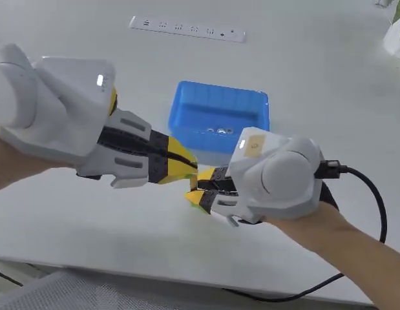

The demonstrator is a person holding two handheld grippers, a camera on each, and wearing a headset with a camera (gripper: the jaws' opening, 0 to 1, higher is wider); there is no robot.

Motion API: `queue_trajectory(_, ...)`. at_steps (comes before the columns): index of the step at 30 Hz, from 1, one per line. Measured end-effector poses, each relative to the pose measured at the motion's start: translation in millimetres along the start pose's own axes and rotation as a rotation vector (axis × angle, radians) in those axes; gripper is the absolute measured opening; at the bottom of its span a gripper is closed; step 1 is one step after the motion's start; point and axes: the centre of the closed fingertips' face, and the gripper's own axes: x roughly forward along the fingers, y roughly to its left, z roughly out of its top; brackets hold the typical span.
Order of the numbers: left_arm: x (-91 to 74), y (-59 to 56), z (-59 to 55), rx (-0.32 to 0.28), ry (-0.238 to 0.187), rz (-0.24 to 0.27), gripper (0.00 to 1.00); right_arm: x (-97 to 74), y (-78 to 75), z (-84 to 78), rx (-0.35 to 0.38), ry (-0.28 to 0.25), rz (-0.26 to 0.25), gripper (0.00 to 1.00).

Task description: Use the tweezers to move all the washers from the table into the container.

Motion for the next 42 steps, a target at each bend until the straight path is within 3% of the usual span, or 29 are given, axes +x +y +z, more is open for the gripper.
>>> queue_trajectory(6,-7.7,9.4,15.5,0.047,-0.007,0.017,0.04,-8.0,-12.8,16.6,-0.039,-0.022,-0.032,0.11)
queue_trajectory(15,-17.7,44.3,47.5,0.151,-0.023,0.050,0.04,-24.0,-54.1,49.2,-0.090,-0.072,-0.117,0.11)
queue_trajectory(22,-13.9,69.2,59.5,0.205,-0.023,0.061,0.04,-28.0,-83.5,60.6,-0.092,-0.093,-0.169,0.11)
queue_trajectory(32,-1.5,98.3,53.0,0.217,-0.020,0.055,0.04,-18.8,-114.4,55.0,-0.067,-0.082,-0.199,0.11)
queue_trajectory(42,17.5,115.7,29.0,0.168,0.000,0.078,0.05,1.7,-130.9,32.7,-0.017,-0.045,-0.199,0.11)
